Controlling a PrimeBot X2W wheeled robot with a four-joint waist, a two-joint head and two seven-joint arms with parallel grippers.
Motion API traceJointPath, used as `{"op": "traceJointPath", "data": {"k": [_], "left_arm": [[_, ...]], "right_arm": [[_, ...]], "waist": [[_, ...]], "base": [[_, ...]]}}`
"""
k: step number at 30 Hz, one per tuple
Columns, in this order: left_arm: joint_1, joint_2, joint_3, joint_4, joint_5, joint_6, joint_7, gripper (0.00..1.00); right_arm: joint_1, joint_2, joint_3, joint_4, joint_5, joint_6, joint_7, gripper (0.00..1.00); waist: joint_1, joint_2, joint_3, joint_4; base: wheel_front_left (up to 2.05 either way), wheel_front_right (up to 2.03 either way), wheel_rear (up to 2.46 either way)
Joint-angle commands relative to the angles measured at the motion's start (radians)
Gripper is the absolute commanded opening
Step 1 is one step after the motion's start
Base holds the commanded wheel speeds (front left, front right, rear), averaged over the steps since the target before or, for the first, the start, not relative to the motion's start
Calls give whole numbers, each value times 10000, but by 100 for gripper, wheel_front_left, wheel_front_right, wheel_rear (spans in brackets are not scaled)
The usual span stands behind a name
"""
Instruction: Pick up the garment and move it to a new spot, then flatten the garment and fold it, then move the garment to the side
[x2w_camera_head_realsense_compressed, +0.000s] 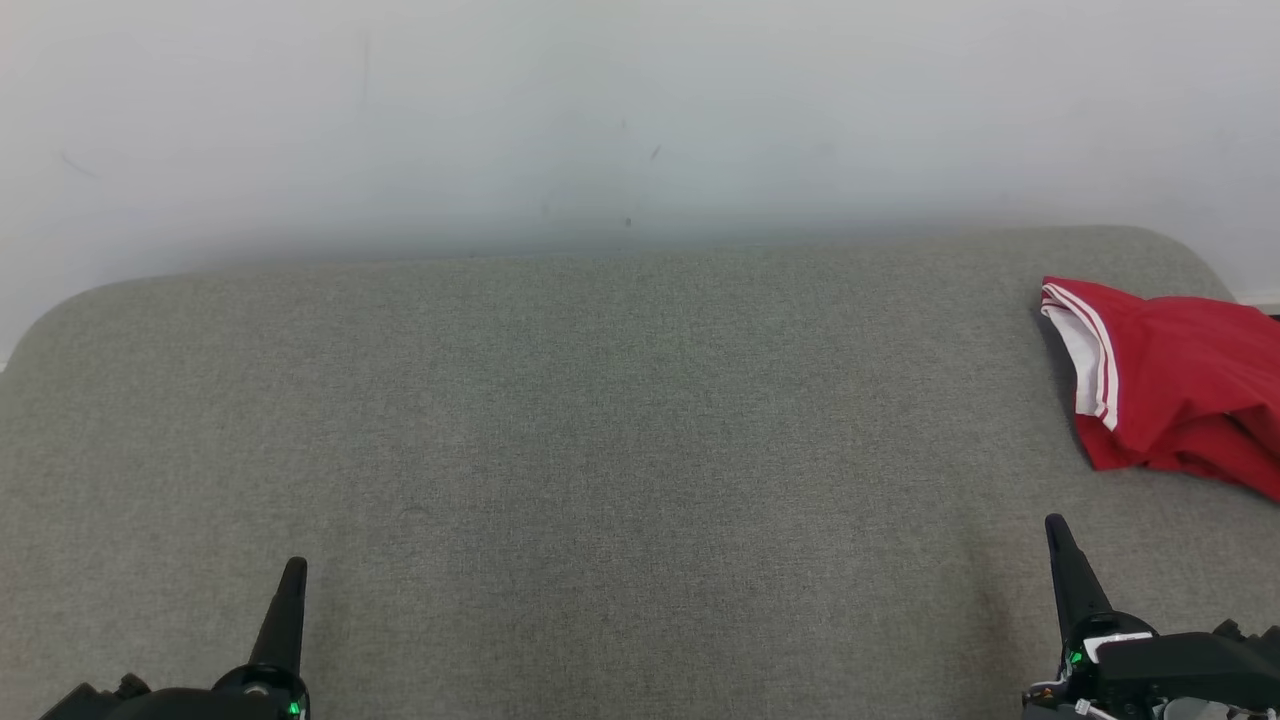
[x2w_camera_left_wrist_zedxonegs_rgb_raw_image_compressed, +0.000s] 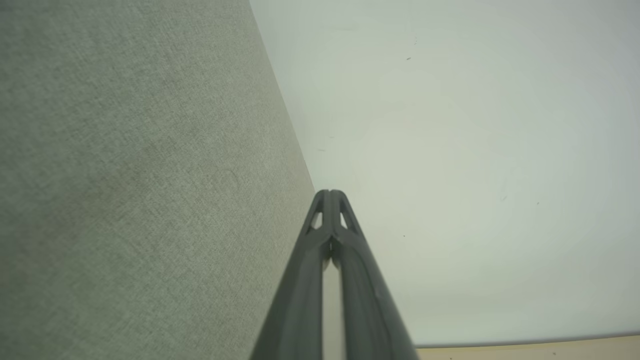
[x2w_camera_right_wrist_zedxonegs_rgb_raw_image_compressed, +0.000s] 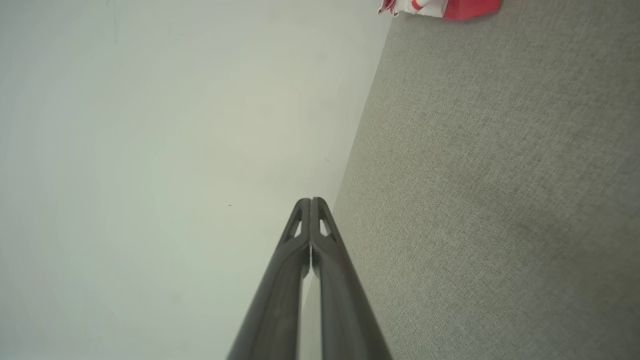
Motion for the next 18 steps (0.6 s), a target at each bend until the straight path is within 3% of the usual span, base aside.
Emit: {"op": "traceJointPath", "data": {"k": [1, 18], "left_arm": [[-179, 10, 51, 2, -332, -70, 93, 0], [-340, 5, 122, 125, -1575, -131, 421, 0]], "right_arm": [[-169, -21, -46, 13, 290, -17, 89, 0], [-351, 21, -151, 204, 1474, -20, 360, 0]], "waist": [[0, 0, -2, -2], [0, 0, -16, -21]], "base": [[0, 0, 0], [0, 0, 0]]}}
